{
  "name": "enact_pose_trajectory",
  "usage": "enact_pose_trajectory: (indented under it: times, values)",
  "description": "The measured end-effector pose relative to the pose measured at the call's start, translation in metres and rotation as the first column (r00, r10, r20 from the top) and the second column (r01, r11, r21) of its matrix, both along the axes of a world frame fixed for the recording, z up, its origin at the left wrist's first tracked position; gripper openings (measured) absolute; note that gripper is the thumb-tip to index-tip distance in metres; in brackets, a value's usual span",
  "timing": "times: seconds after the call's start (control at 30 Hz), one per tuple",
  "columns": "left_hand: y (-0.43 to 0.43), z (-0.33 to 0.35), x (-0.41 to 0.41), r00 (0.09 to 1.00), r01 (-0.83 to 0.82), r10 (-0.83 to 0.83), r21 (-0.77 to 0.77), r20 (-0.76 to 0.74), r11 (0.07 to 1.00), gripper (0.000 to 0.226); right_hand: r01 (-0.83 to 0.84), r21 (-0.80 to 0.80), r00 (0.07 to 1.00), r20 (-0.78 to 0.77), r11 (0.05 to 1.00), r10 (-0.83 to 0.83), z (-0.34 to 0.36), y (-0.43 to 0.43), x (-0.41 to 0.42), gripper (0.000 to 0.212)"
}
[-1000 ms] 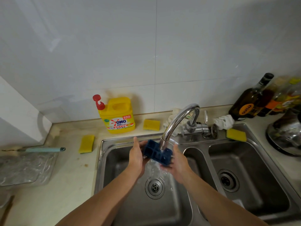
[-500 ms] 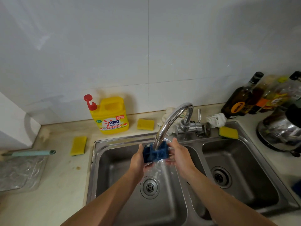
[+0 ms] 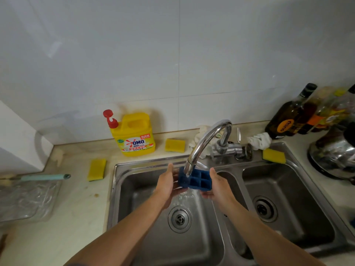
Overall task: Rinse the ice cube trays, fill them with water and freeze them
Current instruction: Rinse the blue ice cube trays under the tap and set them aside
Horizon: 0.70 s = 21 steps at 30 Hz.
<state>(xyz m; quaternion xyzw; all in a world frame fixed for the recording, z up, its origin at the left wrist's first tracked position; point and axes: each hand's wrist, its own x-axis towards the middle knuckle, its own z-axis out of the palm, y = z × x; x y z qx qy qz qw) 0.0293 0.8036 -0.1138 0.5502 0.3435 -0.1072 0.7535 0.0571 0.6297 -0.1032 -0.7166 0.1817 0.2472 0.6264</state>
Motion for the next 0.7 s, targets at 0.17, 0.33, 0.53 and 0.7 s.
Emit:
enact_pose_trajectory:
  times: [0.17, 0.33, 0.53, 0.7]
  values:
    - [0.017, 0.02, -0.011, 0.999, 0.042, -0.046, 0.135, 0.023, 0.99, 0.053, 0.061, 0.183, 0.98, -0.196, 0.981, -0.024, -0.016, 0.024, -0.003, 0.045]
    - [0.027, 0.027, -0.03, 0.997, 0.02, -0.036, 0.213, 0.073, 0.977, 0.052, 0.057, 0.329, 0.963, -0.267, 0.943, 0.035, -0.018, 0.041, -0.003, 0.042]
    - [0.031, 0.01, -0.038, 0.997, 0.017, -0.03, 0.16, 0.078, 0.987, 0.049, -0.003, 0.29, 0.985, -0.165, 0.957, 0.053, -0.011, 0.035, 0.007, 0.037]
    - [0.012, -0.009, -0.022, 1.0, 0.001, -0.001, 0.006, -0.007, 1.0, 0.058, 0.065, 0.178, 0.991, -0.126, 0.982, -0.043, 0.009, 0.014, 0.014, 0.045]
